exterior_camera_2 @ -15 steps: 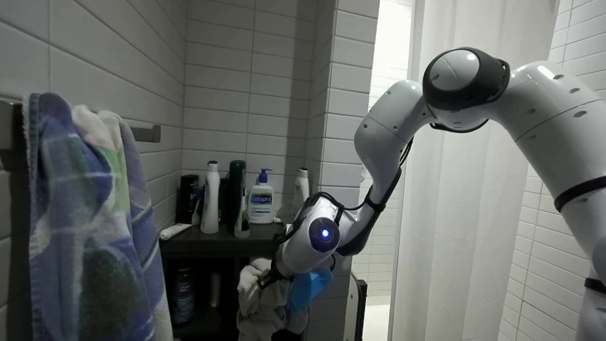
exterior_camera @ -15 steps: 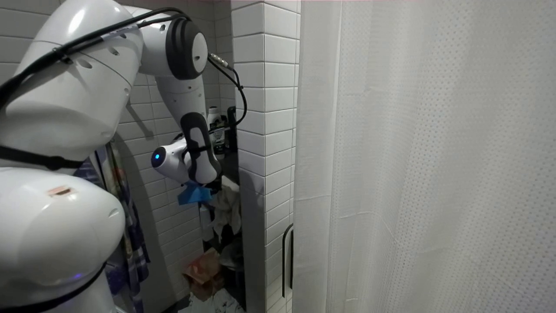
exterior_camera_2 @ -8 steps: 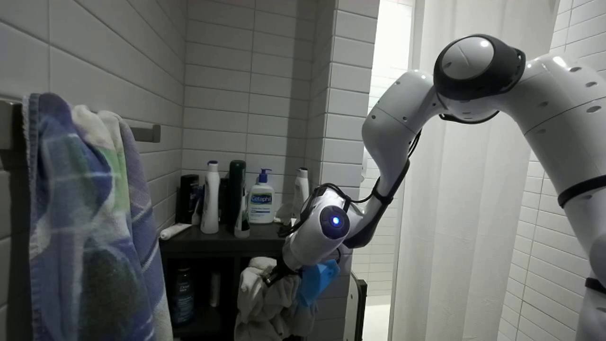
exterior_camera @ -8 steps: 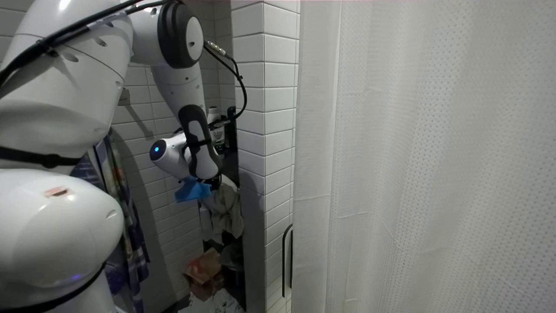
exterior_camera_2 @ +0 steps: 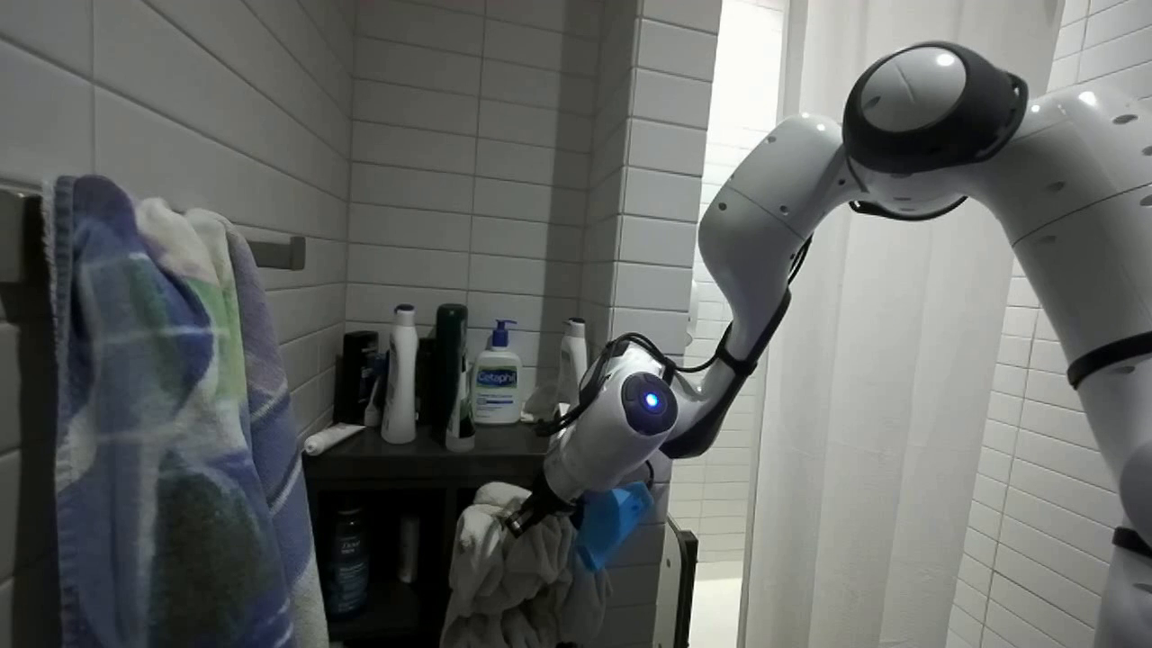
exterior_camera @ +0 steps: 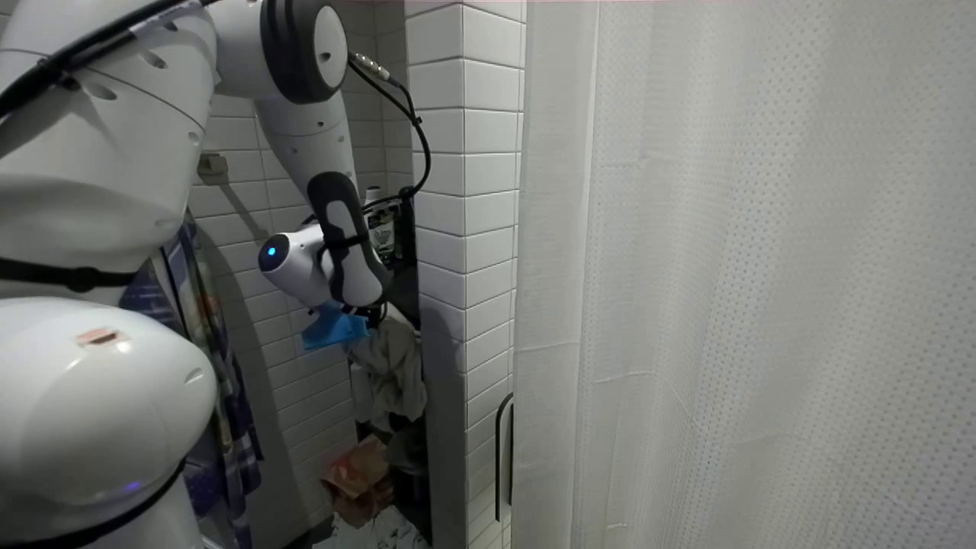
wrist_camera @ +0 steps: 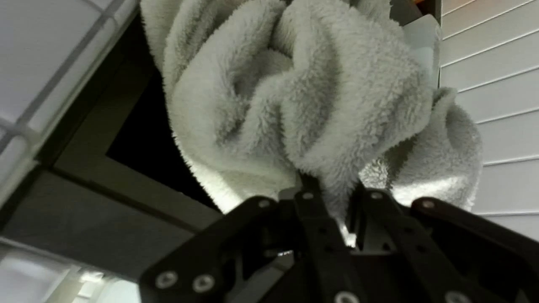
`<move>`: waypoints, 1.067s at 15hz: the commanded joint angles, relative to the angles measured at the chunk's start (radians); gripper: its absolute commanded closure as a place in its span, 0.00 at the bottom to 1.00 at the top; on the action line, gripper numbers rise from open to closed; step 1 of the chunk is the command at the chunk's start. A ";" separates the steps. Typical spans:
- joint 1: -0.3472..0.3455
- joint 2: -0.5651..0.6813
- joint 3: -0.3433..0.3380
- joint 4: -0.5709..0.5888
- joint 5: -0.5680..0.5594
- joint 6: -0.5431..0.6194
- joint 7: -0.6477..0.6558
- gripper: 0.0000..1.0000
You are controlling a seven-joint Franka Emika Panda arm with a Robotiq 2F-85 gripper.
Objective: Hang the white towel on the brown object
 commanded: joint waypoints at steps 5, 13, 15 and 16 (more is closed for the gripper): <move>-0.028 -0.204 0.012 -0.156 -0.019 0.070 0.035 0.96; -0.015 -0.445 0.020 -0.354 0.004 0.198 0.031 0.96; -0.008 -0.495 0.021 -0.392 0.014 0.215 0.020 0.96; -0.006 -0.517 0.021 -0.404 0.016 0.238 0.014 0.96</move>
